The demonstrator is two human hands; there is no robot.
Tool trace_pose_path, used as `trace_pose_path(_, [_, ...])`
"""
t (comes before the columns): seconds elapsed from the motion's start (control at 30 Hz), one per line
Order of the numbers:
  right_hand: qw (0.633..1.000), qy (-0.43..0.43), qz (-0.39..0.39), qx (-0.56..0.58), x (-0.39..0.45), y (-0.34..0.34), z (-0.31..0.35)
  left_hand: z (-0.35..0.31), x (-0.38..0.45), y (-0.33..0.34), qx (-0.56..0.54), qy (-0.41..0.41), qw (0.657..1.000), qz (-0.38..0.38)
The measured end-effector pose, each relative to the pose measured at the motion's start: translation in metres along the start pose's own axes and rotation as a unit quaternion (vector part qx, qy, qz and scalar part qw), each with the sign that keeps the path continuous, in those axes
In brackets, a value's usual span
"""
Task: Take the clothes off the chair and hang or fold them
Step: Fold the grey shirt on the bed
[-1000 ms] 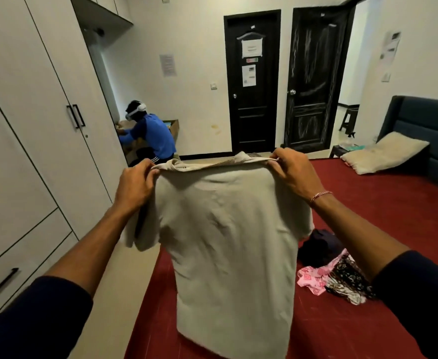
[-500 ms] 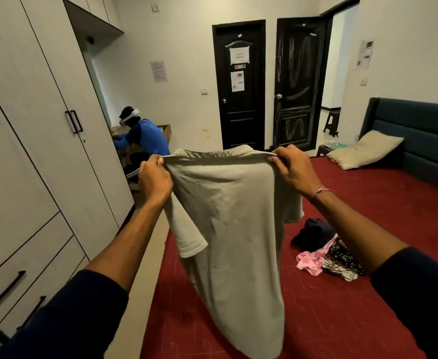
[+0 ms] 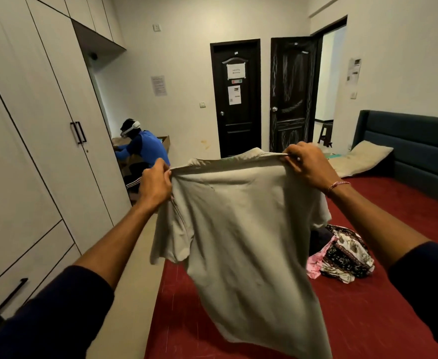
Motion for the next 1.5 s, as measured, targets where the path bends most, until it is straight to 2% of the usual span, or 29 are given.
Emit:
trace_pose_path(0.07, [1.0, 0.023, 0.006, -0.016, 0.0, 0.001, 0.006, -0.006, -0.004, 0.012, -0.168, -0.106, 0.979, 0.05])
trace_pose_path(0.1, [0.998, 0.054, 0.004, -0.026, 0.0, 0.002, 0.006, -0.009, -0.006, 0.016, -0.226, -0.131, 0.964, 0.055])
trace_pose_path(0.17, [0.99, 0.139, 0.014, -0.032, -0.001, 0.004, 0.002, -0.012, -0.009, 0.022, -0.272, -0.143, 0.951, 0.041])
trace_pose_path(0.23, [0.979, 0.2, 0.026, 0.033, -0.002, 0.01, -0.004, -0.011, -0.009, 0.024, -0.219, -0.099, 0.971, 0.013])
trace_pose_path(0.33, [0.957, 0.25, -0.009, 0.145, -0.008, 0.015, -0.007, -0.007, -0.012, 0.024, -0.092, 0.032, 0.995, -0.028])
trace_pose_path(0.5, [0.96, 0.229, -0.09, 0.133, -0.021, 0.02, 0.003, -0.003, -0.019, 0.026, 0.012, 0.12, 0.988, -0.099])
trace_pose_path(0.63, [0.968, 0.19, -0.152, 0.066, -0.029, 0.021, 0.011, -0.004, -0.023, 0.025, 0.056, 0.143, 0.975, -0.159])
trace_pose_path(0.8, [0.96, 0.144, -0.239, 0.009, -0.033, 0.017, 0.03, -0.007, -0.022, 0.025, 0.11, 0.149, 0.955, -0.232])
trace_pose_path(0.93, [0.956, 0.14, -0.256, -0.014, -0.028, 0.03, 0.029, -0.001, -0.014, 0.034, 0.138, 0.121, 0.952, -0.245])
trace_pose_path(1.03, [0.961, 0.145, -0.234, -0.035, -0.024, 0.063, 0.02, 0.015, -0.006, 0.057, 0.155, 0.104, 0.959, -0.214])
trace_pose_path(1.2, [0.975, 0.16, -0.148, -0.037, -0.023, 0.159, -0.021, 0.062, 0.005, 0.133, 0.171, 0.062, 0.98, -0.086])
trace_pose_path(1.3, [0.981, 0.169, -0.093, -0.033, -0.03, 0.243, -0.058, 0.103, 0.01, 0.202, 0.202, 0.017, 0.979, 0.0])
trace_pose_path(1.4, [0.98, 0.192, -0.035, -0.027, -0.045, 0.334, -0.095, 0.145, 0.01, 0.277, 0.243, -0.04, 0.965, 0.091])
trace_pose_path(1.5, [0.975, 0.219, 0.023, -0.018, -0.064, 0.43, -0.138, 0.188, 0.013, 0.359, 0.248, -0.089, 0.954, 0.146])
Point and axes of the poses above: each hand's wrist, its own x-axis towards the middle knuckle, its own y-axis out of the palm, z = x × y, the point moved 3 cm from there along x, towards the middle knuckle, and after that the axes turned 1 degree about z, right-handed, at the moved point
